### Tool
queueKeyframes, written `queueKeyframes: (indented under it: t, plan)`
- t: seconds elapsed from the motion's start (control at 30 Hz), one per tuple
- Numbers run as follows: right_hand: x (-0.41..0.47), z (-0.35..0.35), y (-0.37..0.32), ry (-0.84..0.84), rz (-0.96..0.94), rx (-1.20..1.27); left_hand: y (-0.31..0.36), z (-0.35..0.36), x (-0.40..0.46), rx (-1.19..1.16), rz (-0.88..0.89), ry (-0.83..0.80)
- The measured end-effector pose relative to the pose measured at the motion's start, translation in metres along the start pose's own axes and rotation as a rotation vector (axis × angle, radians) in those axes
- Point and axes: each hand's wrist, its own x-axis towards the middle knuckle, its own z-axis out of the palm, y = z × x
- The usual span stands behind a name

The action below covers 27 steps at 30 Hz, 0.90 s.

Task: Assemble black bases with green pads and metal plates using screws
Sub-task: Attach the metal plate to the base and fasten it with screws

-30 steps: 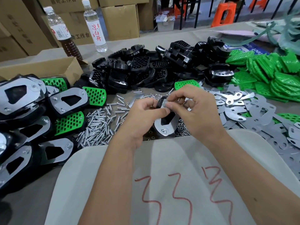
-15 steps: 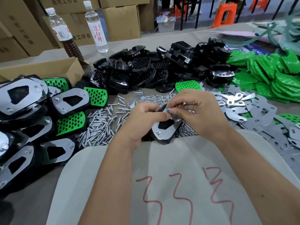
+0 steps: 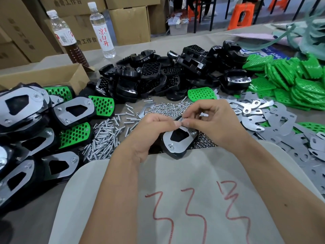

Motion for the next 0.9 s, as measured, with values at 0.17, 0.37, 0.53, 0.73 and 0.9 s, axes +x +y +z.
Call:
queueKeyframes:
  t: [0.17,0.37,0.53,0.73,0.9]
  plan:
    - [-0.0007,0.0016,0.0003,0.011,0.015,0.003,0.0006,0.002,0.0014,-0.01,-0.026,0.08]
    - [-0.0015,0.003,-0.0005,-0.013,-0.019,-0.02,0.0003,0.0011,0.0022,-0.074,-0.038,0.099]
    - [-0.0001,0.0053,-0.0005,0.018,-0.016,0.025,0.0003,0.0014,0.002,-0.081,-0.036,0.088]
    - [-0.0005,0.005,-0.0019,0.057,-0.017,0.042,0.0026,0.0033,0.0009,-0.075,-0.019,0.058]
    - [-0.0022,0.0088,-0.0059,0.086,-0.064,-0.022,0.0011,0.0019,0.003,-0.064,-0.017,0.051]
